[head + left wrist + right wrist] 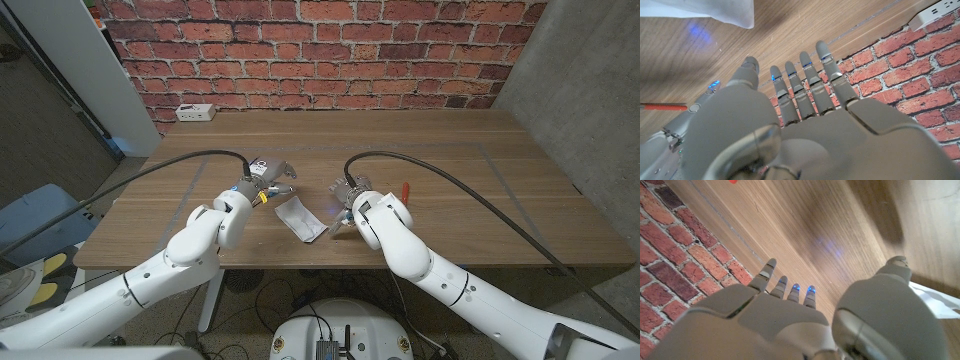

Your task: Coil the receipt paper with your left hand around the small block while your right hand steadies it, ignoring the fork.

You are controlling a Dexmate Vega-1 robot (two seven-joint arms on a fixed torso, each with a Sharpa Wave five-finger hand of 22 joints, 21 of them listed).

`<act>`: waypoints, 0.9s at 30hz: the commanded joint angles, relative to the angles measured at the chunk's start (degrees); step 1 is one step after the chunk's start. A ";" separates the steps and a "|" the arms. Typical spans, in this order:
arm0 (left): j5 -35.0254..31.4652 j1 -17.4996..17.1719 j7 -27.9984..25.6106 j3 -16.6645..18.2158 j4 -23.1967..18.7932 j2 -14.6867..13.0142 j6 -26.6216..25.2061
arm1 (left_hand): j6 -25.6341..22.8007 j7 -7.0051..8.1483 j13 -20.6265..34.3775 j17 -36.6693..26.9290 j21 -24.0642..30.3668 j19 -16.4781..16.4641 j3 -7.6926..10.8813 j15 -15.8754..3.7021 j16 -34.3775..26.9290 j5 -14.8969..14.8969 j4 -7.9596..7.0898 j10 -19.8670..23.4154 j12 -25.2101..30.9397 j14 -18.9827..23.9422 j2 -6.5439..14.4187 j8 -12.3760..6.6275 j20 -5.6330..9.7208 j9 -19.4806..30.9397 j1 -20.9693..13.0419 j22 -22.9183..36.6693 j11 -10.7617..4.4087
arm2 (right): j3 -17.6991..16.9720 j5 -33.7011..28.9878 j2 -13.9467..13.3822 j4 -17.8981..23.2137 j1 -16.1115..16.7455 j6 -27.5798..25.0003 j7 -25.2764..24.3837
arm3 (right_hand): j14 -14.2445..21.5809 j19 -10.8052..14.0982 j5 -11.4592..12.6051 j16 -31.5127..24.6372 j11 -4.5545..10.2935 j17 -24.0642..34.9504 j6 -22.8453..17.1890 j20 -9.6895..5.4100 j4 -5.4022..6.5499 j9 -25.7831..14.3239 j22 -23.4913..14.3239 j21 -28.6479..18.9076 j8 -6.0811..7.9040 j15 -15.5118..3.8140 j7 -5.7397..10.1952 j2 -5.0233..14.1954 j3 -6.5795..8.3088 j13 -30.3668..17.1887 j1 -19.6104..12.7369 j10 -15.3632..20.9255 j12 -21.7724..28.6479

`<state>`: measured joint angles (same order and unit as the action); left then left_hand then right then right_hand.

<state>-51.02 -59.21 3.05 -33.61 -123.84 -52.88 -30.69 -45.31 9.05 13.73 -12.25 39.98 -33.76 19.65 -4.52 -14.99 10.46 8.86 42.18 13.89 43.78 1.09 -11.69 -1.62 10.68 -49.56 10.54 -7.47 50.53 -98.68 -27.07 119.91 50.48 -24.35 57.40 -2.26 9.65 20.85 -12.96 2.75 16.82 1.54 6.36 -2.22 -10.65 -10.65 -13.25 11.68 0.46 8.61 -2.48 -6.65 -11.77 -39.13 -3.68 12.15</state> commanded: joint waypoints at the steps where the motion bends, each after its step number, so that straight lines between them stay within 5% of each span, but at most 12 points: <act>1: 0.89 3.26 9.44 -1.41 -0.82 -0.31 0.35 | 0.08 -0.01 0.36 -1.27 0.80 -2.03 -0.51 -7.47 -1.47 0.16 0.29 0.97 0.55 1.11 -0.21 -0.03 0.62 0.07 -1.35 0.13 0.16 | -6.04 -7.18 1.81 1.55 5.88 -5.38 -5.41 | 0.50 0.74 1.86 -0.59 -0.13 -0.08 -1.36 -0.01 -0.81 -0.16 -0.02 -0.25 0.52 -0.19 0.18 2.52 1.53 -0.07 -2.67 0.77 0.72; 5: 0.90 4.78 14.20 -2.18 -1.49 -0.24 -0.70 | 2.40 -0.51 0.75 -1.74 1.32 -3.93 -3.10 -5.93 -1.19 0.22 -1.37 -1.63 -0.44 -0.55 -2.43 0.99 0.35 -0.01 2.11 0.09 2.71 | -8.83 -4.57 3.25 1.43 8.62 -8.58 -11.88 | 1.74 1.34 2.71 -0.95 0.18 -0.22 -2.76 -0.03 -1.34 -0.15 0.00 -0.28 0.68 -0.63 0.15 5.34 3.36 -0.02 -4.65 1.73 0.95; 10: 0.21 5.90 17.03 -3.25 -1.66 0.04 -1.11 | 3.38 -0.60 0.91 -1.34 1.68 -5.40 -3.63 -5.02 -0.38 0.50 -1.47 -2.70 -0.80 -1.87 -3.18 1.26 0.27 -0.04 2.63 -0.01 3.40 | -12.61 2.79 4.78 3.05 12.50 -12.60 -21.40 | 2.73 0.77 2.22 -1.18 0.29 -0.30 -4.40 1.10 -1.35 -0.15 0.01 0.18 0.75 -0.82 0.04 8.43 5.17 0.01 -5.39 3.66 1.45; 18: -3.81 7.23 20.60 -5.52 -2.13 0.82 -2.04 | 1.97 -1.75 1.44 -1.08 2.13 -7.87 -3.20 -5.80 -1.41 1.09 -1.18 0.65 0.69 1.27 -2.42 0.44 1.28 -0.02 1.57 -0.17 2.96 | -14.35 11.29 4.56 4.37 15.83 -15.10 -36.39 | 3.62 -0.71 0.93 -1.44 0.42 -0.32 -5.70 2.38 -0.11 -0.18 -0.01 0.84 0.73 -0.55 0.09 9.09 4.95 0.07 -2.76 5.38 1.71; 27: -6.61 7.33 21.40 -6.88 -1.45 2.75 -1.35 | -1.43 -3.12 2.52 -2.43 3.18 -11.78 -2.67 -6.12 -3.83 1.18 -1.32 4.56 2.50 5.19 -0.42 -0.44 2.55 -0.03 0.53 -0.19 2.78 | -13.44 15.05 2.87 4.42 15.45 -16.03 -42.21 | 5.21 0.34 0.31 -1.98 0.76 -0.36 -6.77 2.51 0.69 -0.16 0.02 0.52 0.82 -1.10 0.11 8.96 4.47 0.11 -0.87 6.66 1.86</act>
<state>-54.20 -52.73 21.48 -38.60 -125.54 -51.81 -32.04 -45.38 6.25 15.83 -14.29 42.61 -44.16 16.36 -5.63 -18.09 11.28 7.60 45.51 15.71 47.38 -0.33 -11.47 0.66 10.66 -48.95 10.39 -4.74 37.53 -89.07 -23.09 123.88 64.58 -38.02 24.92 2.26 9.44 21.33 -14.64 3.48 16.48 -4.62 8.79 -1.80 -10.66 -10.66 -12.41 12.33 -0.72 8.60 6.57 -2.04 -11.72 -40.64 2.36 13.59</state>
